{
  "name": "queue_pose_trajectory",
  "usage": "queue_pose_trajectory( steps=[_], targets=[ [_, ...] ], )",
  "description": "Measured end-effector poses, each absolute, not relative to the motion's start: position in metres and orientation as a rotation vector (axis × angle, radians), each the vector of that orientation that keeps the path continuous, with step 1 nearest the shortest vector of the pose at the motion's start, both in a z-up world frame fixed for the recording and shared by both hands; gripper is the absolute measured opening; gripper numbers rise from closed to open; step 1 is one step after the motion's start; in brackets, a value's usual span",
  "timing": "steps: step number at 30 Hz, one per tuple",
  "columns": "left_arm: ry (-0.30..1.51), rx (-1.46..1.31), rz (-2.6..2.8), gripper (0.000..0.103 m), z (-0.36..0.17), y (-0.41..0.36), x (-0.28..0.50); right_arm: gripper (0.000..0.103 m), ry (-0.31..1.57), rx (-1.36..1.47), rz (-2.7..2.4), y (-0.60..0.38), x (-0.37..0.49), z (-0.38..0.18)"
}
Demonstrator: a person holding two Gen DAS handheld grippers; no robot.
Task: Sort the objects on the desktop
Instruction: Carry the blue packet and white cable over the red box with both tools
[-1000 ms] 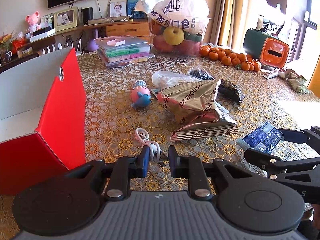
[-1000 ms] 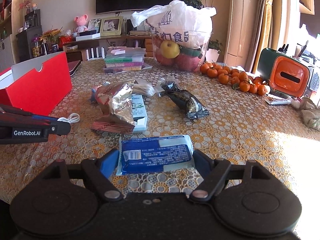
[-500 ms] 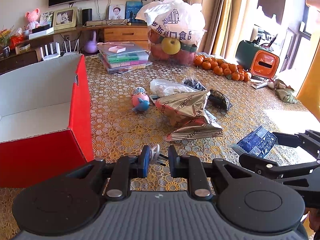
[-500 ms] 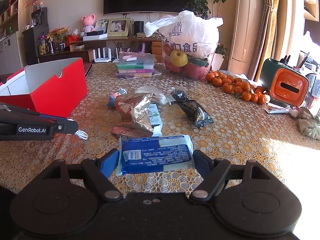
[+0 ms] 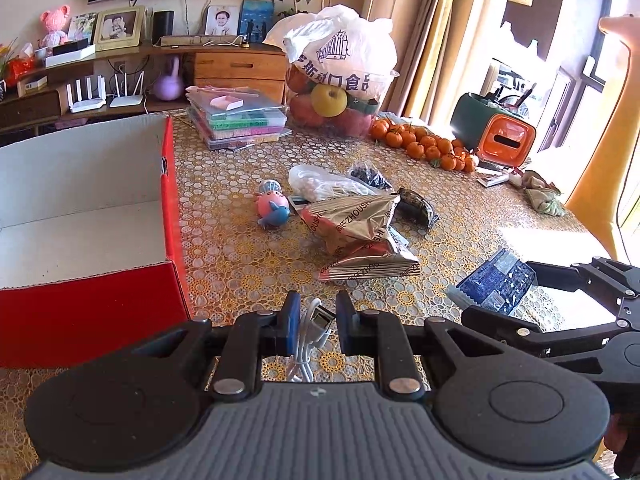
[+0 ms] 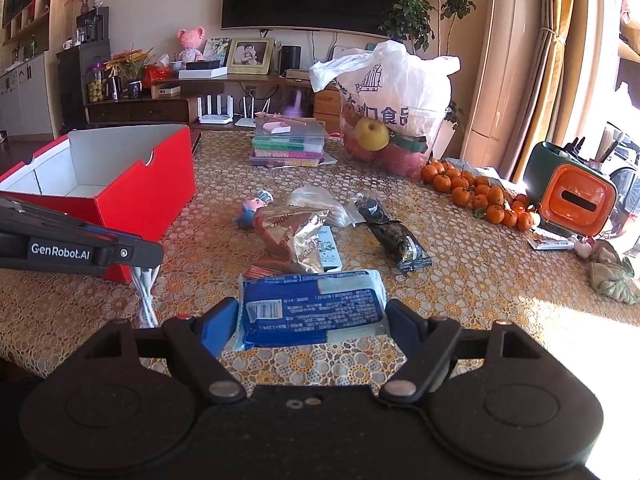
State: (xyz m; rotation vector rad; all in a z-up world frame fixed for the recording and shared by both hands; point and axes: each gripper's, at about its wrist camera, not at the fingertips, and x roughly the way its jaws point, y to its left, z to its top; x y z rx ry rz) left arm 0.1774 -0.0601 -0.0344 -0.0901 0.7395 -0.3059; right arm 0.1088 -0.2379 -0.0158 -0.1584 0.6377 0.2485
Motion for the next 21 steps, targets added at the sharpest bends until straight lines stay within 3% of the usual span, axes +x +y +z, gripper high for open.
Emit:
queue_pose_trajectory(
  steps=[21],
  targets=[
    [0.672, -0.127, -0.381, 0.018, 0.038, -0.024, 0.177, 0.080, 0.610, -0.229, 0.401, -0.206, 0.117, 0.037]
  ],
)
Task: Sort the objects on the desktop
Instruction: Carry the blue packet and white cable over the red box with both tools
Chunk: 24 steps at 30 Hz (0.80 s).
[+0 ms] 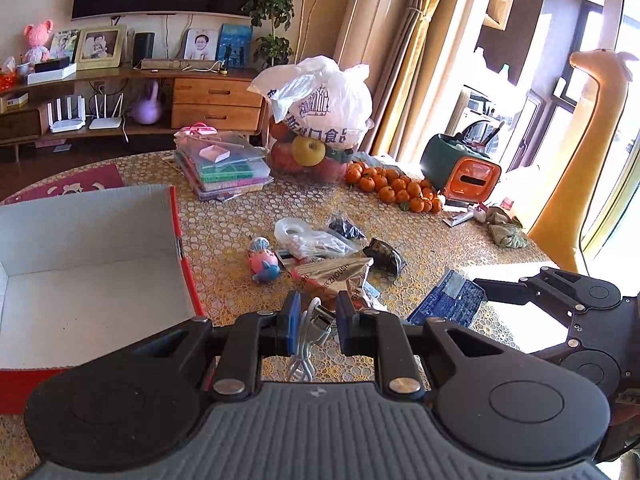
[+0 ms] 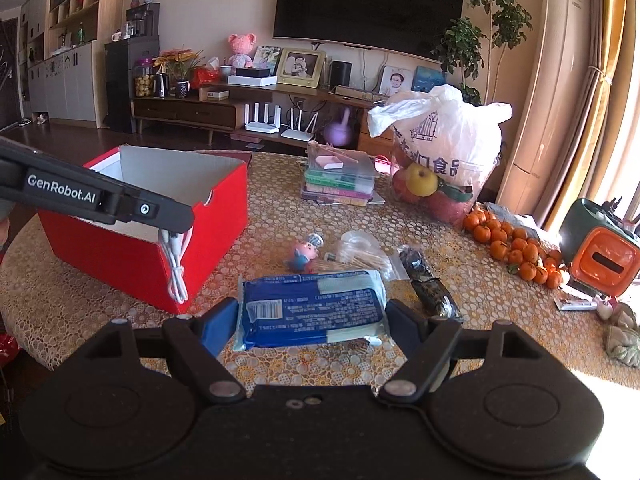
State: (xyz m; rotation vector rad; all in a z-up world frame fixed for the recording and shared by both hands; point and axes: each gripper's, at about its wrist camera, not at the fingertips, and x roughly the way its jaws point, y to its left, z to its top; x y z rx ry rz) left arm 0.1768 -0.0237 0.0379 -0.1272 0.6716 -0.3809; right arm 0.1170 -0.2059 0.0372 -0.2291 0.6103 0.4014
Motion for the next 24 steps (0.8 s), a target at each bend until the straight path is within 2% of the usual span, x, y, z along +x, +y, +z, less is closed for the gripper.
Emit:
queue_pose_trajectory(
  steps=[14, 24],
  targets=[
    [0.605, -0.116, -0.316, 0.018, 0.081, 0.028, 0.188, 0.080, 0.586, -0.259, 0.538, -0.158, 0.140, 0.074],
    [0.605, -0.105, -0.263, 0.018, 0.086, 0.069, 0.194, 0.080, 0.588, -0.309, 0.624, -0.106, 0.159, 0.079]
  ],
)
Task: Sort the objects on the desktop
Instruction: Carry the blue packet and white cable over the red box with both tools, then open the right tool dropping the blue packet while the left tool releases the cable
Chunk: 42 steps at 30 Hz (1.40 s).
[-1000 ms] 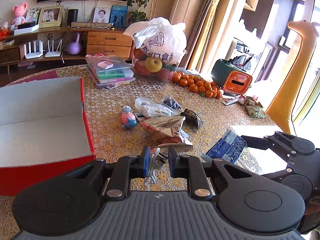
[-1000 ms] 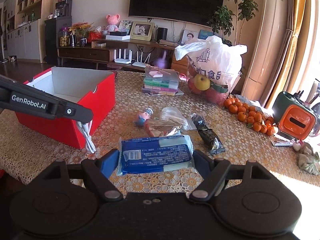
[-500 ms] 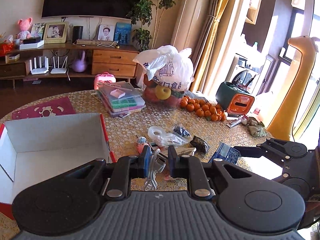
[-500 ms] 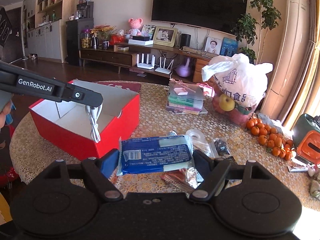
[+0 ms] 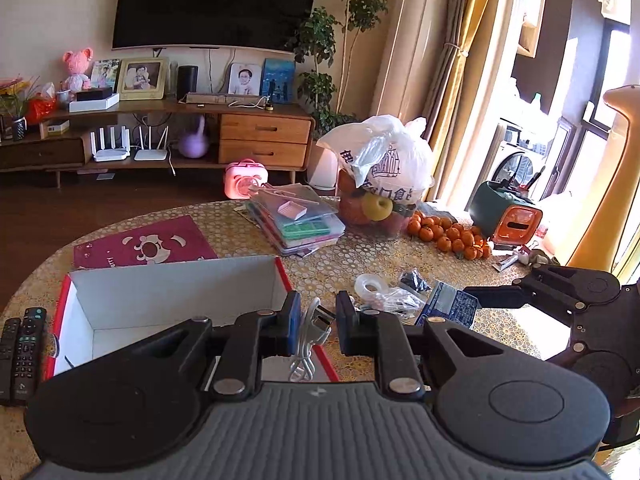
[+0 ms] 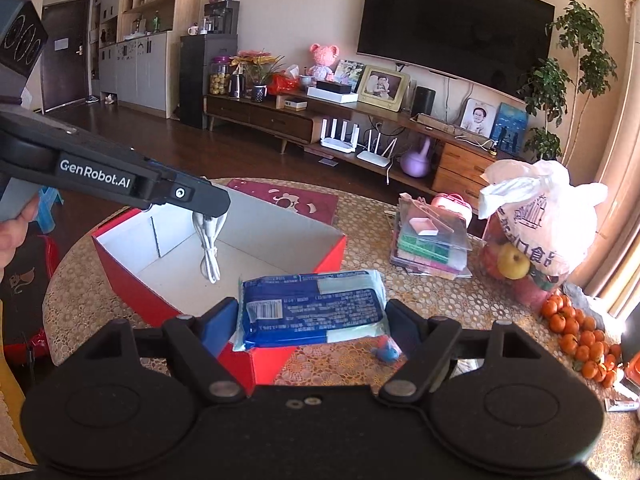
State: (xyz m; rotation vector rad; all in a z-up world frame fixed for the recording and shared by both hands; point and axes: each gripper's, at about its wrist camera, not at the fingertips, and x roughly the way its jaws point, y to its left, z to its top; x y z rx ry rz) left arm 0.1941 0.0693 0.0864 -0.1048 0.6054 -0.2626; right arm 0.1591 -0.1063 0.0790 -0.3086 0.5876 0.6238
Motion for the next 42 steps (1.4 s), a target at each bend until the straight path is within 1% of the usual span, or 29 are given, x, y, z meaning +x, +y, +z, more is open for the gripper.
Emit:
queue_pose_trajectory(
  steps=[15, 25, 35, 42],
  targets=[
    [0.646, -0.093, -0.145, 0.018, 0.062, 0.133, 0.215, 0.080, 0.640, -0.381, 0.732, -0.030, 0.193, 0.058],
    [0.727, -0.083, -0.093, 0.018, 0.033, 0.167, 0.245, 0.080, 0.718, -0.456, 0.759, 0.009, 0.216, 0.029],
    [0.826, -0.052, -0.069, 0.018, -0.002, 0.179, 0.276, 0.080, 0.852, -0.490, 0.761, 0.038, 0.248, 0.000],
    [0.890, 0.013, -0.076, 0.018, -0.014, 0.177, 0.294, 0.080, 0.914, -0.528, 0.765, 0.055, 0.261, -0.015]
  ],
)
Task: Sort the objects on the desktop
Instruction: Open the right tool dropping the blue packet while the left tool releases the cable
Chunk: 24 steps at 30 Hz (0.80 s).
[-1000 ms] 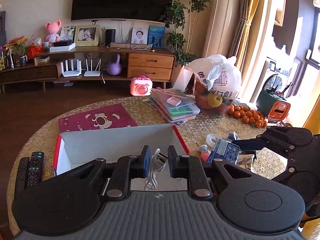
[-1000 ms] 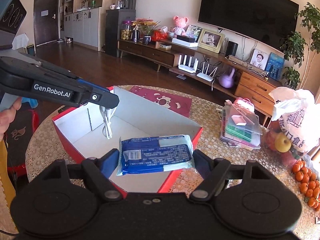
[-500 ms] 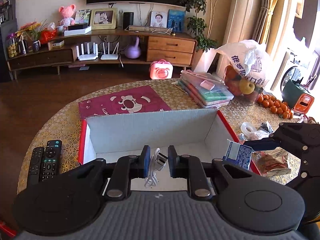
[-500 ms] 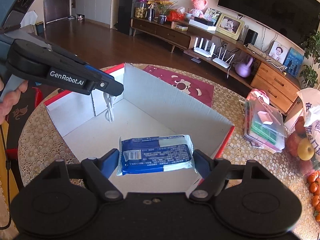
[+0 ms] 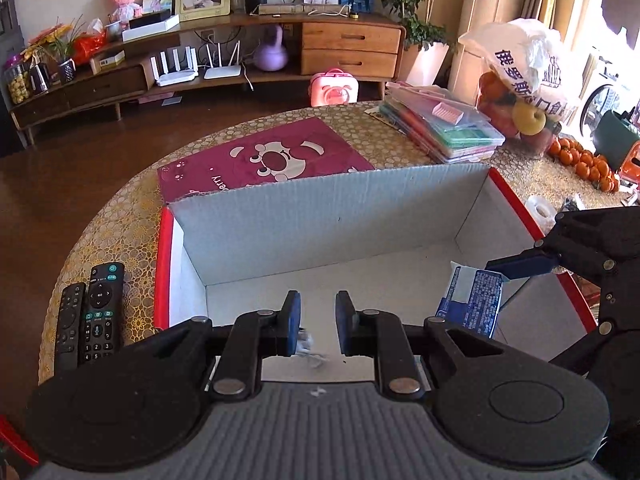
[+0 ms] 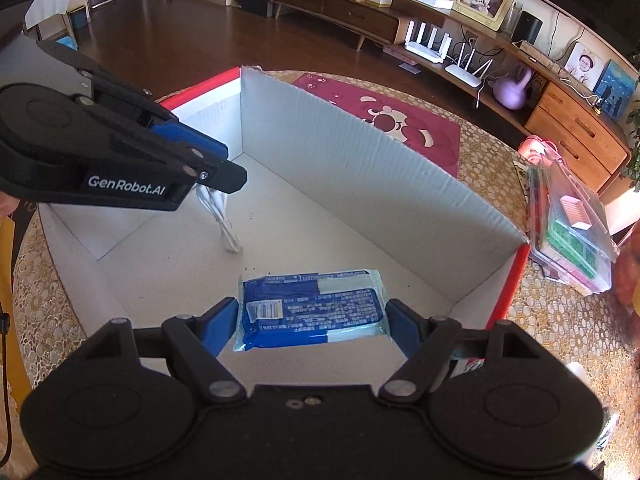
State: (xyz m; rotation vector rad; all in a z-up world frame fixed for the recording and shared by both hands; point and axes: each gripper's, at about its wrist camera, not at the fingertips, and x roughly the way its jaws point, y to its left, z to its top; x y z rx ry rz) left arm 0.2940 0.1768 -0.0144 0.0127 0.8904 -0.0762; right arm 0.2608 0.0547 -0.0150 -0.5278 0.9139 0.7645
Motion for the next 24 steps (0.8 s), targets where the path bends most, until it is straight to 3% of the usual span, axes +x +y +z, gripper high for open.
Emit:
queue_pose_trajectory(
  steps=[24],
  targets=[
    [0.997, -0.023, -0.080, 0.018, -0.045, 0.175, 0.315, 0.087, 1.018, -0.545, 0.793, 0.065, 0.272, -0.035]
  ],
)
